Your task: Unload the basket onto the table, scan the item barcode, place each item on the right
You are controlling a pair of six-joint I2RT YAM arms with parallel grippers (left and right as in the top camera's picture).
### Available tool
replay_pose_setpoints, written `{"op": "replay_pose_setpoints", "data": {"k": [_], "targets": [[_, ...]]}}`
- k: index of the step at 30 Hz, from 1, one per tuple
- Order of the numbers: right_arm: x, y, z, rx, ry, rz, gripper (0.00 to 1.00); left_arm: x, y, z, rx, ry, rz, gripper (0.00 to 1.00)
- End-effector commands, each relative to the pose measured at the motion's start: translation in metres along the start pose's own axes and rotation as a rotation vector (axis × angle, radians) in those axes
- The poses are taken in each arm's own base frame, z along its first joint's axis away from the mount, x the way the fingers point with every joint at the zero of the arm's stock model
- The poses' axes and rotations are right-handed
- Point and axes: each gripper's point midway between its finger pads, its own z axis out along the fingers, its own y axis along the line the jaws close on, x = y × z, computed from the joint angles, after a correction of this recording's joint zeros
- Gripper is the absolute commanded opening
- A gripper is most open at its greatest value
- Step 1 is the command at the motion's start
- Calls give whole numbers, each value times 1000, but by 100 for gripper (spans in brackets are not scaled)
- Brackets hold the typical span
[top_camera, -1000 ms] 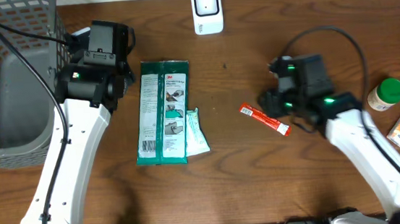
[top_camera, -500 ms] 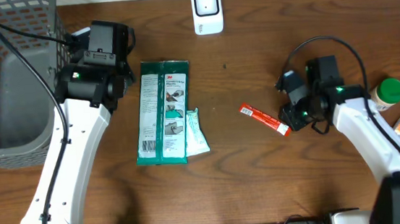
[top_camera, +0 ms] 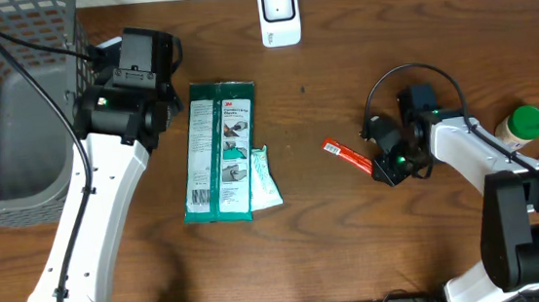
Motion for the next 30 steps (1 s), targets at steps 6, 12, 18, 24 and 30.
{"op": "replay_pose_setpoints", "data": {"k": [6, 12, 18, 24, 30], "targets": [[-9, -2, -2, -6, -11, 29, 26, 1, 3, 3, -18, 2, 17, 82], [-37, 1, -42, 2, -96, 8, 29, 1, 3, 3, -18, 2, 17, 82], [-37, -2, -42, 22, -103, -3, 30, 1, 3, 3, -18, 2, 17, 82], [-32, -2, -22, 13, -118, -8, 29, 1, 3, 3, -18, 2, 17, 82], [-18, 11, -1, -30, -113, -21, 28, 1, 3, 3, -18, 2, 16, 82]]}}
